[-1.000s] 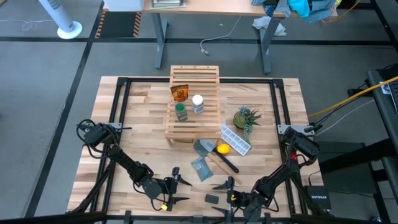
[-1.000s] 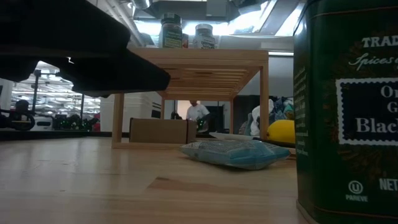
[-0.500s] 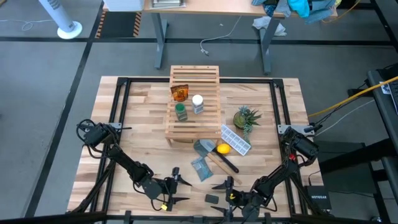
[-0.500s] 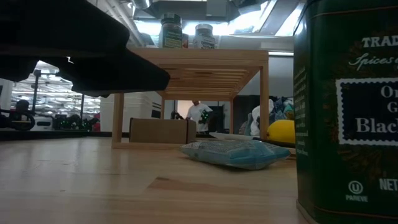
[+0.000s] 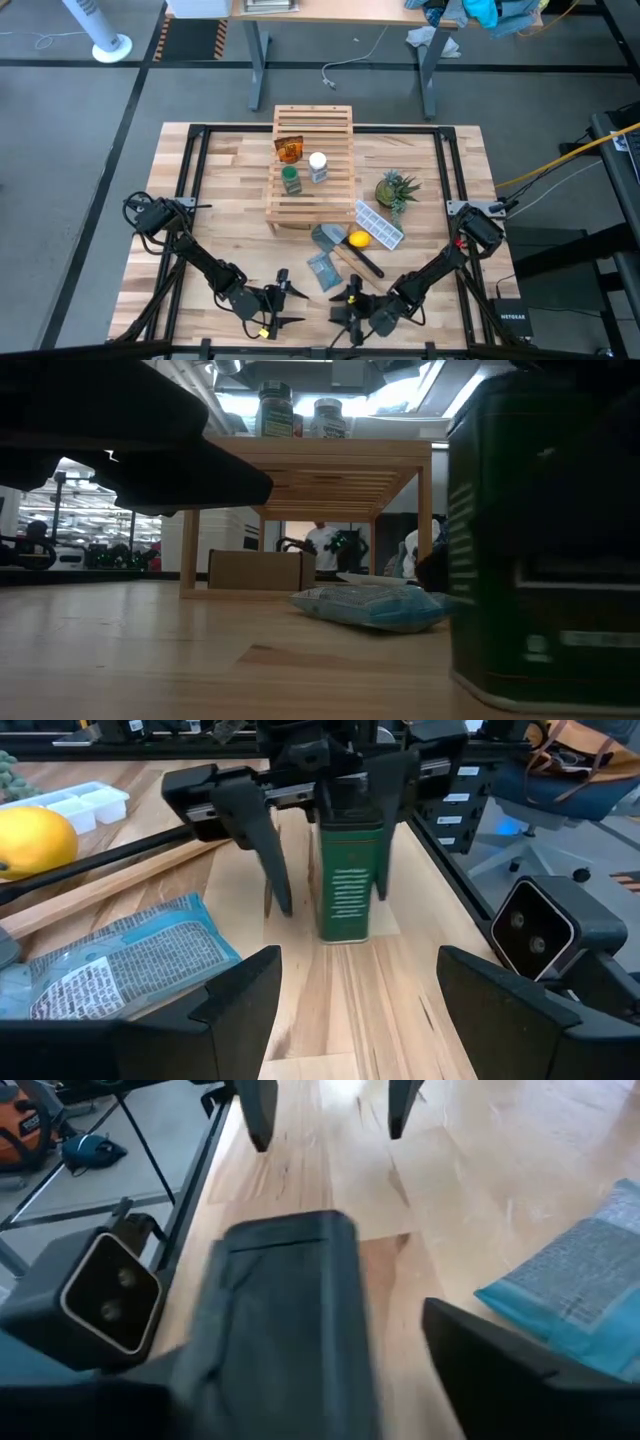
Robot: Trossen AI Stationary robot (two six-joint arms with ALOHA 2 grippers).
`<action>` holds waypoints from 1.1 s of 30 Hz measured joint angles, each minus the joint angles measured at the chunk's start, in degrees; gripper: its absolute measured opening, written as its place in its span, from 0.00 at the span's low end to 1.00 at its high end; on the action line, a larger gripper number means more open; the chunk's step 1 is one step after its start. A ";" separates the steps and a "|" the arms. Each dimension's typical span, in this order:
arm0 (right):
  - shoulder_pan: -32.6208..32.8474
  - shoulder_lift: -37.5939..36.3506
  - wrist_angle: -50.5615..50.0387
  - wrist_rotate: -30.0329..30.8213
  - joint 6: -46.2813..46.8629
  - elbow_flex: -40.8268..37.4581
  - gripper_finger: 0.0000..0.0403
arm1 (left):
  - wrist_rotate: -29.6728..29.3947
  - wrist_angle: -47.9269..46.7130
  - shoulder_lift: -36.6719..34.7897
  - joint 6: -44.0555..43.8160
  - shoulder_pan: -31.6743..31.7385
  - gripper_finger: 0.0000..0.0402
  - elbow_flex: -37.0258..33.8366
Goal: Shelf spices
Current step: Put the black and green seasoning bottle on the shelf
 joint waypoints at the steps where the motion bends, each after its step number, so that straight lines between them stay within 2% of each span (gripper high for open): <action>1: 0.01 0.00 0.00 0.04 -0.57 0.00 0.60 | 0.00 -0.01 -0.01 -0.02 0.00 0.65 0.00; 7: 0.28 0.00 0.34 0.34 -2.71 0.00 0.26 | -0.02 0.02 -0.02 -0.73 0.00 0.65 0.00; 17: 0.22 -2.25 5.05 4.25 -9.14 0.00 0.26 | -0.02 0.09 -0.02 -0.33 0.00 0.65 0.00; 26: -0.56 -12.05 3.12 9.62 -23.05 0.00 0.26 | -0.03 0.11 -0.02 -0.20 0.00 0.65 0.00; 33: -5.47 -21.58 -2.71 10.61 -33.84 0.02 0.26 | -0.03 0.11 -0.02 -0.20 -0.17 0.65 0.00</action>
